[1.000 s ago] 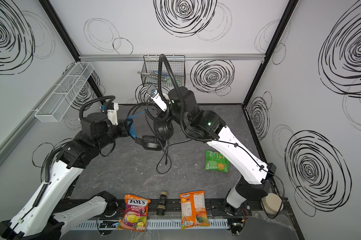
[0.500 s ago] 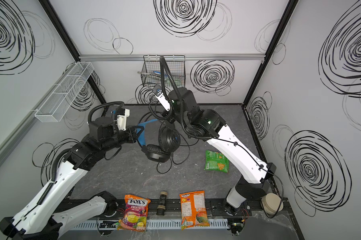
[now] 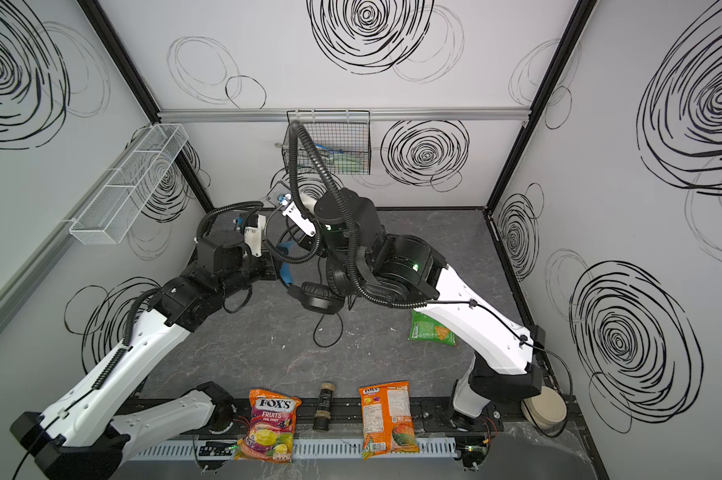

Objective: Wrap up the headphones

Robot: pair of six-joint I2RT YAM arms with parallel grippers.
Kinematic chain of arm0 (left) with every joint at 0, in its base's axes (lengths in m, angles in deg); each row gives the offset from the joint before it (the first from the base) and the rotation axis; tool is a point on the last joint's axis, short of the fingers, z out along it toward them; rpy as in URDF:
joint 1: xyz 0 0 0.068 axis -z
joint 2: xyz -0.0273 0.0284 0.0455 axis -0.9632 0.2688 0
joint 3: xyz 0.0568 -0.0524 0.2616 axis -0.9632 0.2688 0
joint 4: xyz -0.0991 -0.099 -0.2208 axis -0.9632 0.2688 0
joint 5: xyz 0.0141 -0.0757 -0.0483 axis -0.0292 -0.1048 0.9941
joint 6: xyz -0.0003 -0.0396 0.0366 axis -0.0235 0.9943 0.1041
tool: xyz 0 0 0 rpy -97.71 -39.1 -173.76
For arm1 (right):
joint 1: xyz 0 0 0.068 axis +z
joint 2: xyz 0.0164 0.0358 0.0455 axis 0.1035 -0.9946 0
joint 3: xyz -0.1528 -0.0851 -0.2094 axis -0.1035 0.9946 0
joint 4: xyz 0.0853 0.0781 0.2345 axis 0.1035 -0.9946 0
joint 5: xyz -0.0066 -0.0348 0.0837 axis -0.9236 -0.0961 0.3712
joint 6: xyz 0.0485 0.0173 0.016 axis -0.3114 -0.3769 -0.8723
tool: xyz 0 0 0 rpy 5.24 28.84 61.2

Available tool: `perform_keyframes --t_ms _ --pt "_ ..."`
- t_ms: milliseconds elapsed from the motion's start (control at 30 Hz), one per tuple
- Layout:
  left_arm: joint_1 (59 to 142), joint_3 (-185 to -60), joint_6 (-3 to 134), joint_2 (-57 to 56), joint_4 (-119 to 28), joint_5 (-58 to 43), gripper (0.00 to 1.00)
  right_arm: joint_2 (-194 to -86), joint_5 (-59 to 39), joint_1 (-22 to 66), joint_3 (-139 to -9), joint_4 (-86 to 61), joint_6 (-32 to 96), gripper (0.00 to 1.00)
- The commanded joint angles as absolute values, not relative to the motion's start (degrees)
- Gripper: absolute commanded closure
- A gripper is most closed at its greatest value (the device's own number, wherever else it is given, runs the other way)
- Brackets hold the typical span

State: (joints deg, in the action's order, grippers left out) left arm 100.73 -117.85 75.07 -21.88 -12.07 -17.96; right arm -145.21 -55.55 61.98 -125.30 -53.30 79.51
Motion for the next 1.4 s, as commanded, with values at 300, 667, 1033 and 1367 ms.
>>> perform_keyframes --t_ms 300,667,1033,1367 --pt "86.28 -117.19 83.8 -26.84 -14.18 -20.06 1.0 -138.57 -76.54 62.35 -124.25 -48.39 77.36 1.0" --pt "79.31 -123.49 87.94 -23.58 -9.01 -26.62 1.0 -128.97 -81.21 64.9 -114.02 -52.64 71.22 1.0" --pt "79.58 -125.32 82.96 -20.71 -11.04 -33.55 1.0 -126.48 -87.54 89.19 -103.27 -53.74 80.88 0.92" --pt "91.75 -120.49 65.63 -23.87 -23.16 -20.07 1.0 -133.28 -76.99 90.29 -118.16 -41.17 90.94 0.88"
